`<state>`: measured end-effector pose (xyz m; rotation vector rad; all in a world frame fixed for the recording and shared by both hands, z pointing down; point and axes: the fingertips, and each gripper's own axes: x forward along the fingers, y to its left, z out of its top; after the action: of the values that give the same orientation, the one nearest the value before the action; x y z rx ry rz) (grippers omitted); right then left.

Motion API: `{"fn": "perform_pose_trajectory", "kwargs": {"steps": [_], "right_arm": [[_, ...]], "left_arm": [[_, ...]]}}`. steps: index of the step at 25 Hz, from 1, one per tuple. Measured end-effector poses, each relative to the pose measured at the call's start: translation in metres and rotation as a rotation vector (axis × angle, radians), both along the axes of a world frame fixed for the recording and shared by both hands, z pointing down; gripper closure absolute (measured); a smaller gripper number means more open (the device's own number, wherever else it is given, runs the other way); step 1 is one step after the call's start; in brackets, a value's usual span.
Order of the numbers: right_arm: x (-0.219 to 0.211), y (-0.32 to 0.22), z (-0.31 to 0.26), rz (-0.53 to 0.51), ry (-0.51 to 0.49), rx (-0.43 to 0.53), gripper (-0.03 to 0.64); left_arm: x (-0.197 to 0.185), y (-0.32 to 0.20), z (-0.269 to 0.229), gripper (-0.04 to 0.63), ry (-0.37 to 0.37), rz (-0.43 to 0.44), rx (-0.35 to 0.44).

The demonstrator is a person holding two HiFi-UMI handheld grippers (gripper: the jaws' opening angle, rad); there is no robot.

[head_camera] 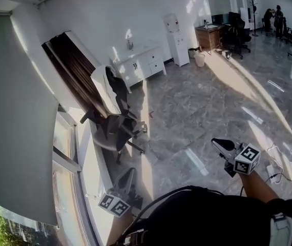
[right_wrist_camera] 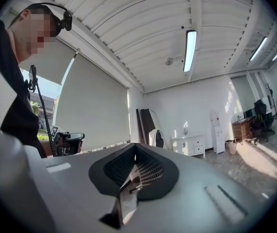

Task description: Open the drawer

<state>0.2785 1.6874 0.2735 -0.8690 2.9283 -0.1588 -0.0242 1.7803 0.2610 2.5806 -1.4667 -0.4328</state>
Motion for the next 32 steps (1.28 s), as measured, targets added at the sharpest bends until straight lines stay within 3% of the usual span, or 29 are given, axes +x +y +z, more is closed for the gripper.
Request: {"fn": "perform_pose_trajectory", "kwargs": {"steps": [5,8,16,23,28,32], "right_arm": [[0.061,-0.046,0.005,0.012,-0.056,-0.022,0.618],[0.087,-0.071,0.016,0.043,-0.022,-0.03,0.618],[0.116,-0.12,0.032,0.131,0.034,-0.041,0.618],[0.078,-0.167,0.019,0.245,0.062,-0.01,0.618],[0.032,-0.204,-0.008,0.315,0.059,0.022,0.618],[-0.016,-0.24,-0.009,0.34,0.046,0.02,0.618]], "left_arm": [[0.054,-0.04,0.003,0.595,-0.005,-0.001,0.0],[0.075,-0.065,0.003,0.595,-0.027,0.004,-0.015],[0.093,-0.139,0.017,0.595,0.01,0.09,-0.021],[0.048,-0.221,0.018,0.595,0.028,0.204,0.007],[0.004,-0.284,0.0,0.595,0.024,0.285,0.035],[-0.039,-0.331,0.006,0.595,0.035,0.323,0.01]]}}
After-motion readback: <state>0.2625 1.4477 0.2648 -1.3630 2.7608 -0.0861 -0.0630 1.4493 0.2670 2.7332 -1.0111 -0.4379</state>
